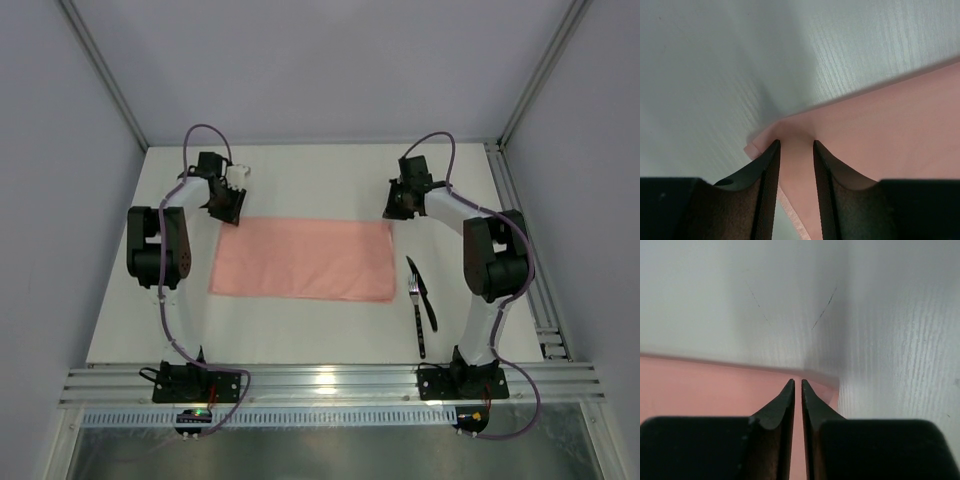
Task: Fold the napkin into a case and place the utensils inside
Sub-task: Pick up the rectangle-folded napkin from the center of the board.
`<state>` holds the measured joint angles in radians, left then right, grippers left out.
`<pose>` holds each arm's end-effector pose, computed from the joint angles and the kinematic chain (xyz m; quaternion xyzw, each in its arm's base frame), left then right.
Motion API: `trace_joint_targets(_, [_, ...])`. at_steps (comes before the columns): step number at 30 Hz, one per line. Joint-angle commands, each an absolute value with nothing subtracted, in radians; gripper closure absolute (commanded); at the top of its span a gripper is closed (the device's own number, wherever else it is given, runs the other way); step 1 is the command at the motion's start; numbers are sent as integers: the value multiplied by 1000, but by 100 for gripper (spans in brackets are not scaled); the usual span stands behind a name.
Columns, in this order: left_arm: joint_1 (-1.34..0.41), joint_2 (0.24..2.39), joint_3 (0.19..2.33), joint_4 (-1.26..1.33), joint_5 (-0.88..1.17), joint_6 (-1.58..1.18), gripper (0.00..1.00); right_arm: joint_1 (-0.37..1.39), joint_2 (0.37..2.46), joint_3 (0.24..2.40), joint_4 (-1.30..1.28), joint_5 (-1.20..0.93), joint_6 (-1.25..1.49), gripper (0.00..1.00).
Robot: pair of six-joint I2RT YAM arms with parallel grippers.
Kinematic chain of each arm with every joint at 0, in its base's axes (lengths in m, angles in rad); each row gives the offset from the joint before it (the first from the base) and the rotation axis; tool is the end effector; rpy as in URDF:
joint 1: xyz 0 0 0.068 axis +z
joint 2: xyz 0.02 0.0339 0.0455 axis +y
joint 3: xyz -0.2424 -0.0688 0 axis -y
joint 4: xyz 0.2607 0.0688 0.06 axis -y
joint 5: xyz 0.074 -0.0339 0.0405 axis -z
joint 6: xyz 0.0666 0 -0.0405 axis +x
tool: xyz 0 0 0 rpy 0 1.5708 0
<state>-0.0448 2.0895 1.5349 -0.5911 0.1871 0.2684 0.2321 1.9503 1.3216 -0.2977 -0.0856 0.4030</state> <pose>0.4499 -0.0326 0.1107 0.1712 0.9582 -0.0673 0.2189 0.4271 0.1068 0.1217 0.0674 0.9454 0.1373 0.2879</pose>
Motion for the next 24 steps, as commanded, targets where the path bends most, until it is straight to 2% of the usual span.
trace_joint_targets(1, [-34,2048,1531,-629,207,258,64,229,1795,1367,-327,-45,313,84])
trace_joint_targets(2, [-35,2036,1531,-630,209,259,63,229,1778,1355,-333,-43,304,80])
trace_joint_targets(3, [-34,2030,1531,-630,213,261,60,227,1748,1338,-331,-44,289,71])
trace_joint_targets(6, [-34,2016,1532,-634,221,265,57,227,1726,1249,-295,-78,267,51])
trace_joint_targets(8, [-35,2010,1532,-637,222,267,57,224,1742,1218,-285,-119,246,45])
trace_joint_targets(14, [-35,1991,1536,-647,204,276,55,180,1842,1218,-242,-241,227,39])
trace_joint_targets(22, [-34,1990,1536,-669,184,295,55,150,1957,1272,-302,-324,190,39])
trace_joint_targets(24, [-34,1991,1536,-669,176,299,55,150,1982,1278,-313,-333,189,42])
